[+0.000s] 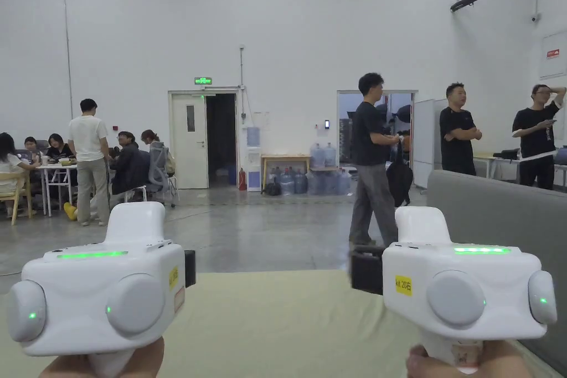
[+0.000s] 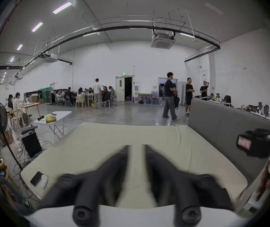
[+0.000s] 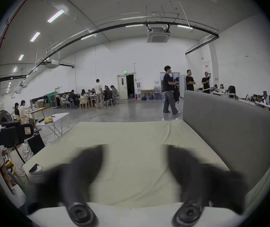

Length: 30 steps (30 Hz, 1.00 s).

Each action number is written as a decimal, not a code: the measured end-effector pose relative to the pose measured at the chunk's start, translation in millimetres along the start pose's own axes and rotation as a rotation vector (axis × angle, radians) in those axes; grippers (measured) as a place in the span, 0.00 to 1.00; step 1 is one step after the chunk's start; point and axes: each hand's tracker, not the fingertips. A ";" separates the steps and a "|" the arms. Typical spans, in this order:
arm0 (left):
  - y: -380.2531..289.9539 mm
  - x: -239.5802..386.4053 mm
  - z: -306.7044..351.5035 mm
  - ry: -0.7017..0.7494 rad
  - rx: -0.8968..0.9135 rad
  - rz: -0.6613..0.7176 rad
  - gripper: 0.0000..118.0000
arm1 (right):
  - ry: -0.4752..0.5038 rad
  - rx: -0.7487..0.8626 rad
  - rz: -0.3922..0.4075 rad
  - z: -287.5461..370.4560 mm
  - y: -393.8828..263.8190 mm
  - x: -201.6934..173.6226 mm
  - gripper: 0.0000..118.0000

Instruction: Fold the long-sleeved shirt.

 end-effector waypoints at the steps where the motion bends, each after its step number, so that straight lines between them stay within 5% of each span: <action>1: 1.2 1.4 -0.1 0.039 0.036 0.012 0.96 | -0.011 -0.005 -0.004 -2.6 -0.8 -1.5 1.00; 7: -6.3 6.4 -6.7 0.043 0.046 -0.018 1.00 | 0.102 -0.030 -0.045 0.7 -3.2 -7.9 1.00; 15: -13.4 11.6 -10.1 0.030 0.004 -0.054 1.00 | 0.023 -0.027 -0.025 1.1 -4.0 -19.3 1.00; 30: -12.8 9.8 -3.5 0.021 -0.012 -0.049 1.00 | 0.041 -0.046 -0.047 2.5 -7.0 -22.2 1.00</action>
